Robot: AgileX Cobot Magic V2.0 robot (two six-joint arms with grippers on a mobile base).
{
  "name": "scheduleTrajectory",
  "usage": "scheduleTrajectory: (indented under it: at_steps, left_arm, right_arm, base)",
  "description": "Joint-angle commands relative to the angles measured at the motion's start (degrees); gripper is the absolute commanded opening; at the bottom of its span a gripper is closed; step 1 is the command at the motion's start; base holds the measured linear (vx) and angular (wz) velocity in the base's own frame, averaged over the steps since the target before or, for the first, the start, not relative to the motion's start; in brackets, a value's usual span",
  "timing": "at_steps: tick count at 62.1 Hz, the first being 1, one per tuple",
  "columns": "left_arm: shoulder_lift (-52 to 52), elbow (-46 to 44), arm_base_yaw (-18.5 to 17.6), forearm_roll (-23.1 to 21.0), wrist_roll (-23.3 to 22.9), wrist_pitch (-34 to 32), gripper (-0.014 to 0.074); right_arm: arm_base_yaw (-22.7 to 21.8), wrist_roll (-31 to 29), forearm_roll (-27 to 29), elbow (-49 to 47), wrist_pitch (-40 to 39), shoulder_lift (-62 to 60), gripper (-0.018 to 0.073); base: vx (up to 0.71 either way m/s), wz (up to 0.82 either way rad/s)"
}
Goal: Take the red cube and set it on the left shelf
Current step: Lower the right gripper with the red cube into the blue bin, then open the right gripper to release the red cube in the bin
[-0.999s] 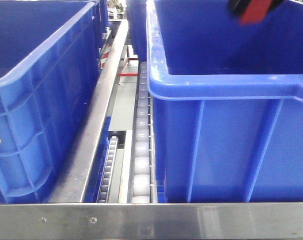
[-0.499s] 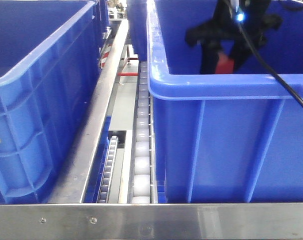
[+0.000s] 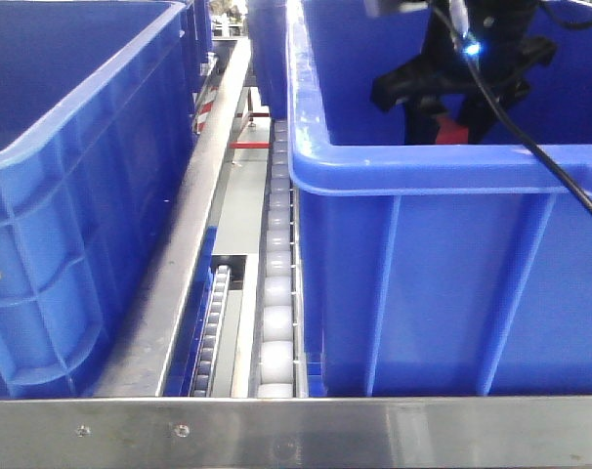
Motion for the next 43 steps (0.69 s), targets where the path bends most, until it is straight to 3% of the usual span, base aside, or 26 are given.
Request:
scheduleTrajectory:
  at_steps: [1,43]
  left_arm:
    - [-0.8,1.4,-0.3,-0.1,0.0,-4.9,0.0101]
    - [-0.8,1.4,-0.3,-0.1,0.0,-4.9,0.0101]
  right_arm:
    - [-0.2,-0.6,-3.0,-2.2,-2.2,-5.7,0.0379]
    - [-0.3,-0.6,-5.0,-1.8,2.6,-7.2,0.0610]
  base:
    - [0.08,-0.45]
    - [0.00,0.00]
